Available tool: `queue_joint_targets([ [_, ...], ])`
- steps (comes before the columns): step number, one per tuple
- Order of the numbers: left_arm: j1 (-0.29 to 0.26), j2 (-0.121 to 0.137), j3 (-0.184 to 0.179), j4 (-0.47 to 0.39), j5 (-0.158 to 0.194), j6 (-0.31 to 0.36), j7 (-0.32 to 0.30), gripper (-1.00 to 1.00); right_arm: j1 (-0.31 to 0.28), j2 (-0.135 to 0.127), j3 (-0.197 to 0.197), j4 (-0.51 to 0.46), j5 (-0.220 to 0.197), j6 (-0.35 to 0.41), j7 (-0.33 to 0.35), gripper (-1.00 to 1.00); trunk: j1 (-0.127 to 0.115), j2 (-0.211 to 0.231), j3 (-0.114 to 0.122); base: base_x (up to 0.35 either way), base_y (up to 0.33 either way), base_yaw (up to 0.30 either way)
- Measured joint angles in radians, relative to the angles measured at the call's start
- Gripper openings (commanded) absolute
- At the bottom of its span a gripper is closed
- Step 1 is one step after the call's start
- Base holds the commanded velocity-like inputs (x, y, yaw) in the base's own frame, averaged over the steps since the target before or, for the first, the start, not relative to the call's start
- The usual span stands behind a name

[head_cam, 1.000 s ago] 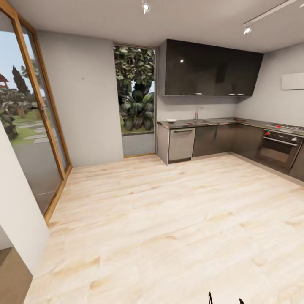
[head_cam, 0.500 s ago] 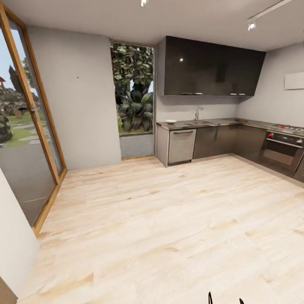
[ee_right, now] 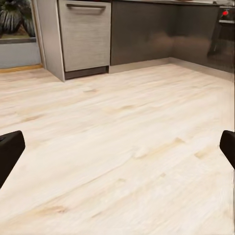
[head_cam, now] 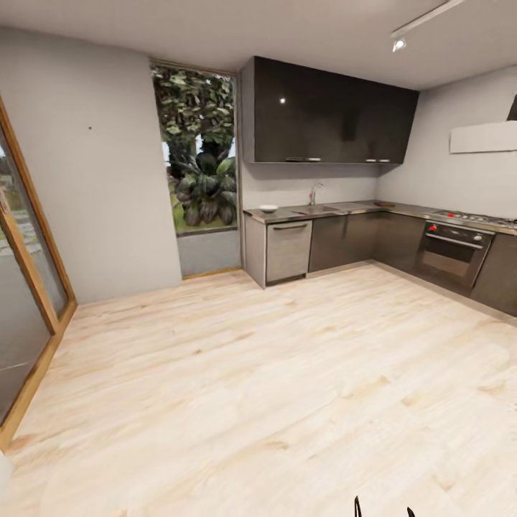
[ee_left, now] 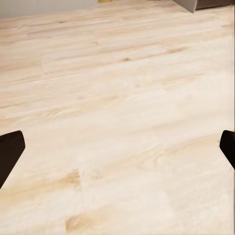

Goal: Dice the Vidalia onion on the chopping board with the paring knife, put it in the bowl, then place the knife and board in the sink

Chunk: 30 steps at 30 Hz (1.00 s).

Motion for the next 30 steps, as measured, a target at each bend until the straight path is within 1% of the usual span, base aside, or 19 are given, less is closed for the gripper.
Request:
queue_joint_targets([
  [9, 0.000, 0.000, 0.000, 0.000, 0.000, 0.000, 0.000, 1.00, 0.000, 0.000, 0.000, 0.000, 0.000, 0.001, 0.000, 1.00, 0.000, 0.000, 0.003, 0.326, -0.037, -0.254],
  [24, 0.000, 0.000, 0.000, 0.000, 0.000, 0.000, 0.000, 1.00, 0.000, 0.000, 0.000, 0.000, 0.001, 0.000, 0.000, 1.00, 0.000, 0.000, 0.011, 0.326, -0.097, -0.255],
  [28, 0.000, 0.000, 0.000, 0.001, 0.000, 0.000, 0.000, 1.00, 0.000, 0.000, 0.000, 0.000, 0.001, 0.001, 0.000, 1.00, 0.000, 0.000, 0.014, 0.326, -0.114, -0.180],
  [30, 0.000, 0.000, 0.000, 0.001, 0.000, 0.001, 0.000, 1.00, 0.000, 0.000, 0.000, 0.000, 0.001, 0.000, 0.000, 1.00, 0.000, 0.000, 0.014, 0.322, -0.122, -0.025],
])
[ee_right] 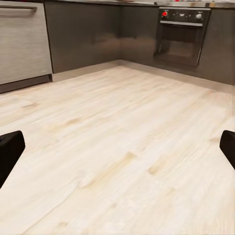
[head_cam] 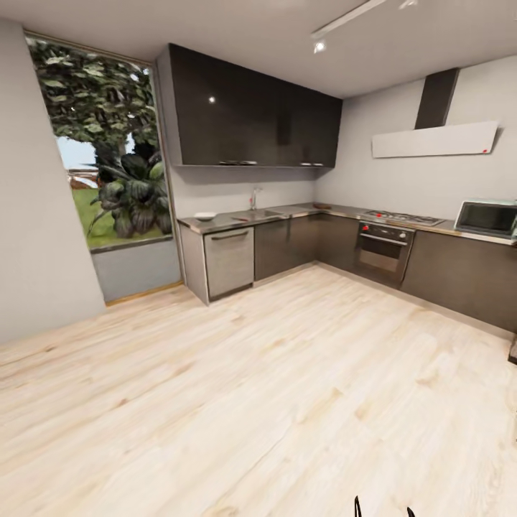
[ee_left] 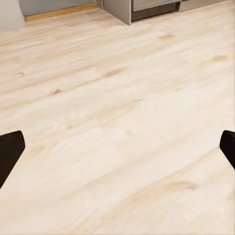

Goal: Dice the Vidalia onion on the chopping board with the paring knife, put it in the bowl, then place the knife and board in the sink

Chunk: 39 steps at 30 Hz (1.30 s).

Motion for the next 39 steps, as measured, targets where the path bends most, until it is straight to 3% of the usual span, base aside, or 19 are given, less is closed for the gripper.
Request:
queue_joint_targets([
  [39, 0.000, 0.000, 0.000, 0.022, -0.002, 0.000, -0.001, 1.00, 0.000, 0.000, -0.001, 0.000, -0.001, 0.000, 0.000, 1.00, 0.000, 0.000, 0.000, 0.314, -0.134, -0.001],
])
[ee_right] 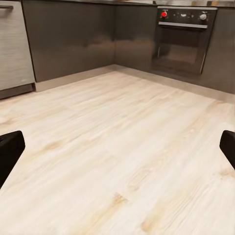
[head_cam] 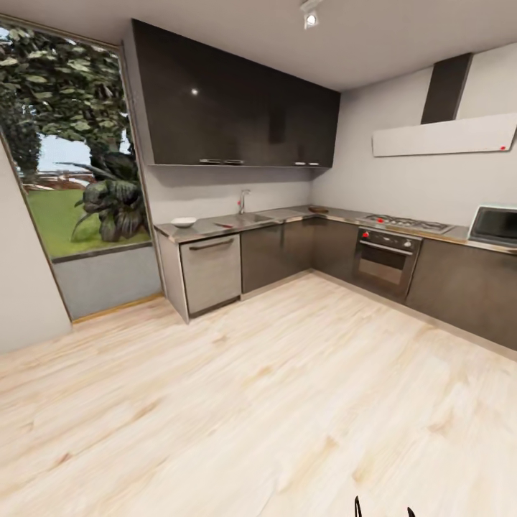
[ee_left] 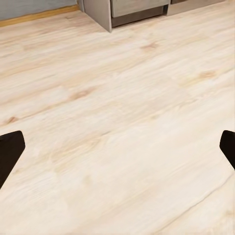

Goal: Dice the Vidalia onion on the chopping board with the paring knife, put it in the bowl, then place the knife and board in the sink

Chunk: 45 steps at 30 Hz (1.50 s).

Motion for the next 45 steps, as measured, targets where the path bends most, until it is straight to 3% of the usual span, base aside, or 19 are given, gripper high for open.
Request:
queue_joint_targets([
  [45, 0.000, 0.000, 0.000, 0.029, -0.002, -0.001, 0.000, 1.00, 0.000, 0.000, -0.001, 0.000, 0.000, 0.000, -0.002, 1.00, 0.000, 0.000, 0.000, 0.297, -0.171, 0.000],
])
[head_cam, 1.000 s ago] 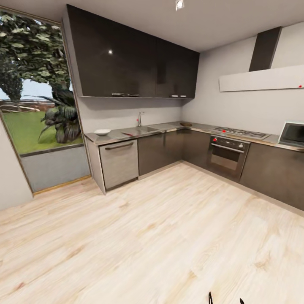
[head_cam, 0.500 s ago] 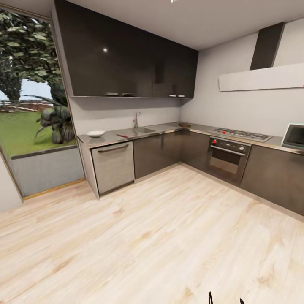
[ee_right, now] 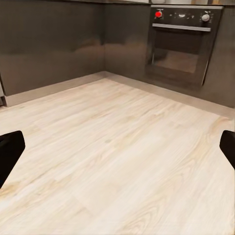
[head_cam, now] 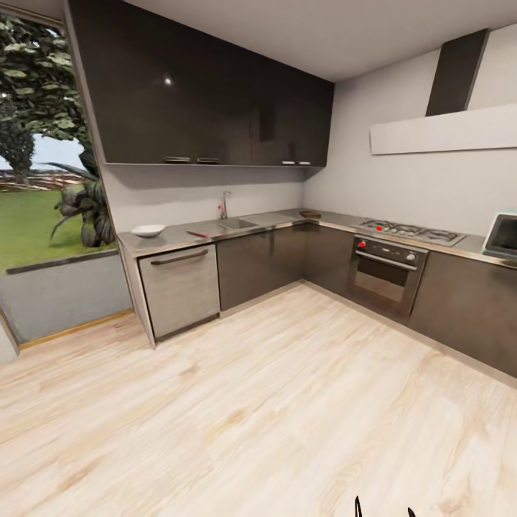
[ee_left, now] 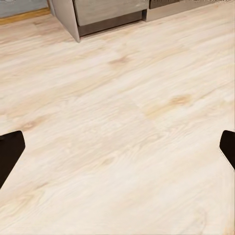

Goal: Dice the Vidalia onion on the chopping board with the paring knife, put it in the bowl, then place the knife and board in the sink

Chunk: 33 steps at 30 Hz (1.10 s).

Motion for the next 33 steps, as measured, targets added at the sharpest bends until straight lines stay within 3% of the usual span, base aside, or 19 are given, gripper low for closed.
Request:
queue_joint_targets([
  [33, 0.000, -0.002, -0.003, 0.001, 0.001, 0.000, 0.000, 1.00, 0.000, 0.000, 0.000, 0.000, 0.000, 0.000, -0.001, 1.00, 0.000, 0.000, 0.000, 0.278, -0.223, 0.000],
])
